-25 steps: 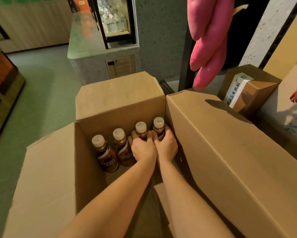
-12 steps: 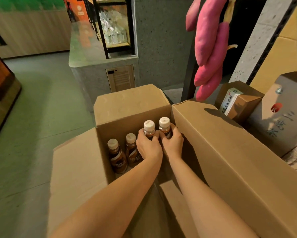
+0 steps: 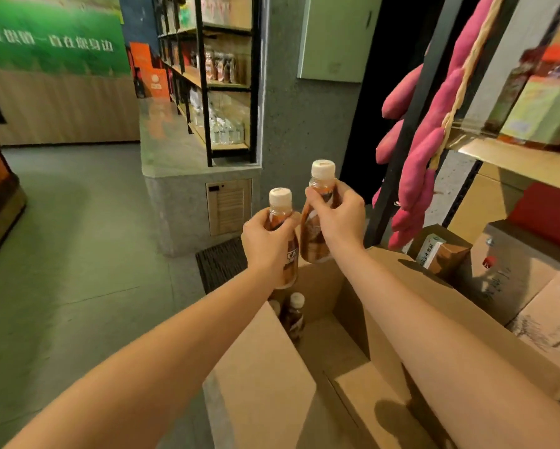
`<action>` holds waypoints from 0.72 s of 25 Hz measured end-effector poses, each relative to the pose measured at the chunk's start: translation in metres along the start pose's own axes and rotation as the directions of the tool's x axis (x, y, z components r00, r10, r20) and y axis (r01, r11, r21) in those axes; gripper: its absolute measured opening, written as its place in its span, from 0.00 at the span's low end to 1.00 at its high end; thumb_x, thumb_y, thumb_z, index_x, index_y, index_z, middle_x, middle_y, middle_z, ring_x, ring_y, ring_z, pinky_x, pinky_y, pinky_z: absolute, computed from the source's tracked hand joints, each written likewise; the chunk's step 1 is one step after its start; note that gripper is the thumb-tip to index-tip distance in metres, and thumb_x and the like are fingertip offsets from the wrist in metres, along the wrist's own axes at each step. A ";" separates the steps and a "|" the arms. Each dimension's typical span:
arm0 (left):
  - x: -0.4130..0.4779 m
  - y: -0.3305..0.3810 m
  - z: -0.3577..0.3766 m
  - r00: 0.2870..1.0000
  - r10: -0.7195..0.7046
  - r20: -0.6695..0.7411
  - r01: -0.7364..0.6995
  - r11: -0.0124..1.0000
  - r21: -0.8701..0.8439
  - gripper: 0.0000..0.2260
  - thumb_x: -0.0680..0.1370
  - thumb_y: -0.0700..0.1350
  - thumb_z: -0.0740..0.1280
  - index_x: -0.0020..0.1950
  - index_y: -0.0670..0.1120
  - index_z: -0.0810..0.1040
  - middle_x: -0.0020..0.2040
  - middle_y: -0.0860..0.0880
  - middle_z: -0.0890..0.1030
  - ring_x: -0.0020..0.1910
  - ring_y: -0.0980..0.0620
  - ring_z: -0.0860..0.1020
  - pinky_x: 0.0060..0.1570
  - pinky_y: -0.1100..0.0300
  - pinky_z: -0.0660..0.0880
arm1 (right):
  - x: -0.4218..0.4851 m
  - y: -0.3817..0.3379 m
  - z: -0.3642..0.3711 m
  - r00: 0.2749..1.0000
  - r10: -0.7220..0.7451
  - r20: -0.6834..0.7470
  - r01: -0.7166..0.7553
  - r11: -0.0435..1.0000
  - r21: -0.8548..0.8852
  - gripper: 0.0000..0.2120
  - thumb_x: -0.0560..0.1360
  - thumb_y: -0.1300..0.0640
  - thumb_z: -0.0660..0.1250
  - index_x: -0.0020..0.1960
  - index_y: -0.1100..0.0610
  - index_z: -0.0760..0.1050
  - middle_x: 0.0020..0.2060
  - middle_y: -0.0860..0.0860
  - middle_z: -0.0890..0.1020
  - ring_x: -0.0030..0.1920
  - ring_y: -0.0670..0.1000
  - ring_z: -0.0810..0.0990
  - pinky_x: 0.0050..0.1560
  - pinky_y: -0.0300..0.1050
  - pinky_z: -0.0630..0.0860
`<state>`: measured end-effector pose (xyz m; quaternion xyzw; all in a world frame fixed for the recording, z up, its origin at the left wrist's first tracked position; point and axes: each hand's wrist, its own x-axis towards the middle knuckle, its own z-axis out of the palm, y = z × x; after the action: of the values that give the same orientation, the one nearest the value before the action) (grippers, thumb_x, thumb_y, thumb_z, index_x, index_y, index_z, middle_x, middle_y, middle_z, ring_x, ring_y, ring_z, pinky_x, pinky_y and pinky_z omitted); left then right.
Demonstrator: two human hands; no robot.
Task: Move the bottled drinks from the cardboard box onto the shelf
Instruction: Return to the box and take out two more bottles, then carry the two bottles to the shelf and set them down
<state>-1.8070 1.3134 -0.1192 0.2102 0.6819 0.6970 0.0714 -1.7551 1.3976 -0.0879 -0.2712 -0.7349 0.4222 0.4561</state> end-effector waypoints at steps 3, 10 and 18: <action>0.029 0.027 -0.063 0.998 0.060 -0.035 -0.061 0.998 -0.019 0.07 0.74 0.49 0.70 0.49 0.49 0.78 0.46 0.53 0.80 0.47 0.56 0.78 0.51 0.59 0.72 | -0.003 -0.053 0.052 0.996 -0.066 0.052 0.065 0.997 0.034 0.11 0.73 0.51 0.69 0.53 0.54 0.78 0.43 0.43 0.78 0.42 0.40 0.75 0.40 0.25 0.64; 0.138 0.051 -0.245 0.990 0.137 -0.020 -0.137 0.991 -0.011 0.04 0.72 0.48 0.72 0.45 0.50 0.79 0.42 0.52 0.82 0.45 0.52 0.80 0.46 0.57 0.76 | -0.003 -0.137 0.223 0.976 -0.130 0.173 0.107 0.985 0.139 0.11 0.72 0.52 0.71 0.49 0.59 0.81 0.44 0.50 0.83 0.45 0.46 0.79 0.43 0.35 0.72; 0.283 0.056 -0.433 0.993 0.116 0.004 -0.116 0.989 0.093 0.03 0.75 0.46 0.69 0.42 0.51 0.76 0.41 0.50 0.81 0.43 0.52 0.79 0.42 0.59 0.74 | 0.018 -0.202 0.450 0.966 -0.108 0.237 0.047 0.968 0.248 0.14 0.71 0.50 0.72 0.51 0.58 0.80 0.47 0.51 0.84 0.47 0.47 0.80 0.47 0.39 0.72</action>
<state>-2.2207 1.0209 -0.0009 0.2522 0.7003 0.6675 0.0206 -2.1707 1.1430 -0.0072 -0.1301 -0.7399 0.5202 0.4063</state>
